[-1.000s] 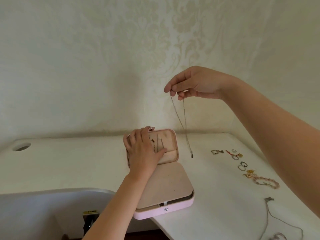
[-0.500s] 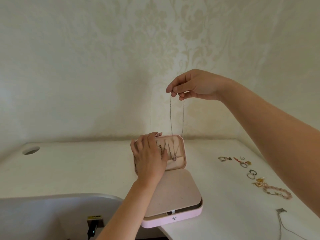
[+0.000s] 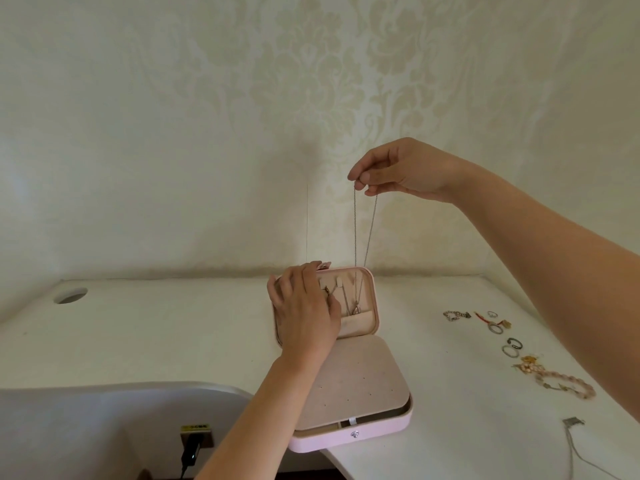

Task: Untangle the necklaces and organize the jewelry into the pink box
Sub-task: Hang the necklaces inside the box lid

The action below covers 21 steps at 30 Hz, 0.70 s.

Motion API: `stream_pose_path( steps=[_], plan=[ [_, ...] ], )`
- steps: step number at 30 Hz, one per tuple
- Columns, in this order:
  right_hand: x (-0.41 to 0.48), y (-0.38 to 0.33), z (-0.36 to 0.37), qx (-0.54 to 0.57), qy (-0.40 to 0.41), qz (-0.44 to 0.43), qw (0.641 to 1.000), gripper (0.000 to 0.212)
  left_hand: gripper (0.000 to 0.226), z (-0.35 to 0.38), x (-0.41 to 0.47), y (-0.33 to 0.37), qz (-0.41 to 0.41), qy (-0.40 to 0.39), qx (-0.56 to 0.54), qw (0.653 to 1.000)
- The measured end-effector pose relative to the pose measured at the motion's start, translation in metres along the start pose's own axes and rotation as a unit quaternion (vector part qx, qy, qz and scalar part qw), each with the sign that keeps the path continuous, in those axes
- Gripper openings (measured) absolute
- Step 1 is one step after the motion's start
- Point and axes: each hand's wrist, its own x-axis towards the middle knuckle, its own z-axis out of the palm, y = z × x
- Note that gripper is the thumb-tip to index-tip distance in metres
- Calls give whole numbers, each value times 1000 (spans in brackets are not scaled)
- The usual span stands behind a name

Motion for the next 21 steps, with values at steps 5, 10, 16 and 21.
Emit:
stream_pose_path(
  steps=[5, 10, 16, 21],
  plan=[
    [-5, 9, 8, -18, -2, -7, 1000, 16, 49, -1, 0, 2, -4, -2, -7, 1000],
    [-8, 9, 18, -99, 63, -34, 992, 22, 47, -1, 0, 1, -7, -8, -8, 1000],
    [-15, 10, 31, -175, 93, -70, 978, 12, 47, -2, 0, 2, -12, -11, -8, 1000],
    [-25, 37, 52, -213, 57, -87, 971, 13, 48, -2, 0, 3, -17, -19, -5, 1000]
  ],
)
